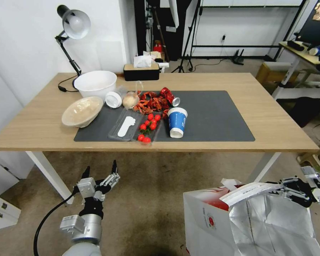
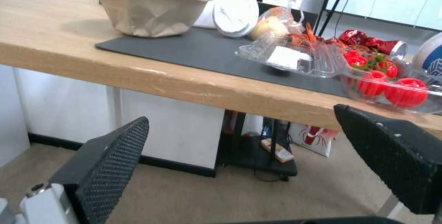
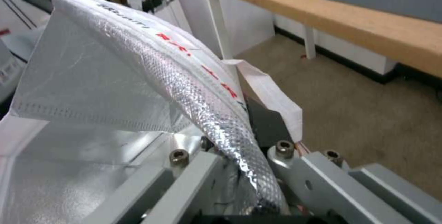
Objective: Pick up the food delivery bag from the floor and place it on the table.
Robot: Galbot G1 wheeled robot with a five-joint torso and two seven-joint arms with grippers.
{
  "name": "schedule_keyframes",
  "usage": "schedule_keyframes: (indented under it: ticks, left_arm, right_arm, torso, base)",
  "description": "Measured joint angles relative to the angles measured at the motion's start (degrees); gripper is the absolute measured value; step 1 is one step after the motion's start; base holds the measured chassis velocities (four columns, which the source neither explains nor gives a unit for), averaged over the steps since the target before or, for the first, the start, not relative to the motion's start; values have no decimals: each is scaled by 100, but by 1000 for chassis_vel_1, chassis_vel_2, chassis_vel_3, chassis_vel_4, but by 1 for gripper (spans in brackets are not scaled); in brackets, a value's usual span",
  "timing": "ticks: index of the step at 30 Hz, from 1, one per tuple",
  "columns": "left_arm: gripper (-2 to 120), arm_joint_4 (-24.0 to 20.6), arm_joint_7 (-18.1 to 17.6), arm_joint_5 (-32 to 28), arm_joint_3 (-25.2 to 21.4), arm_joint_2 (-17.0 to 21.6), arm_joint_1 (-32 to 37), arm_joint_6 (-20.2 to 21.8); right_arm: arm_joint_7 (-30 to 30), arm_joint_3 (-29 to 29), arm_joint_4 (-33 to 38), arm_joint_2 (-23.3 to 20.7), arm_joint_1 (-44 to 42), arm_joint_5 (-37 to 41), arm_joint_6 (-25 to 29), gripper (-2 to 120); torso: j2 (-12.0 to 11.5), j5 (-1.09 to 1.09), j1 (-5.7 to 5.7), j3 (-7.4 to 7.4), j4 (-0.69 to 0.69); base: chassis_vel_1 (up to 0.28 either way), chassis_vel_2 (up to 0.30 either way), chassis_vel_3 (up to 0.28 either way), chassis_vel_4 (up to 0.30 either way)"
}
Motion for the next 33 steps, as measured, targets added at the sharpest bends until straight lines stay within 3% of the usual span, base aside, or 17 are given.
schedule_keyframes:
  ticks: [29,33]
  left_arm:
    - [100,-127,-25,104,-10,-149,112,-114]
    - [100,-167,-42,106,-32,-161,122,-114]
  right_arm:
    - [60,669,100,-600,-318,1495,-532,0]
    - [222,804,137,-714,-292,2034,-602,0]
  torso:
    - [-15,0,-6,-9,0]
    - [-16,0,-7,-9,0]
  base:
    - [0,0,0,0]
    - [0,0,0,0]
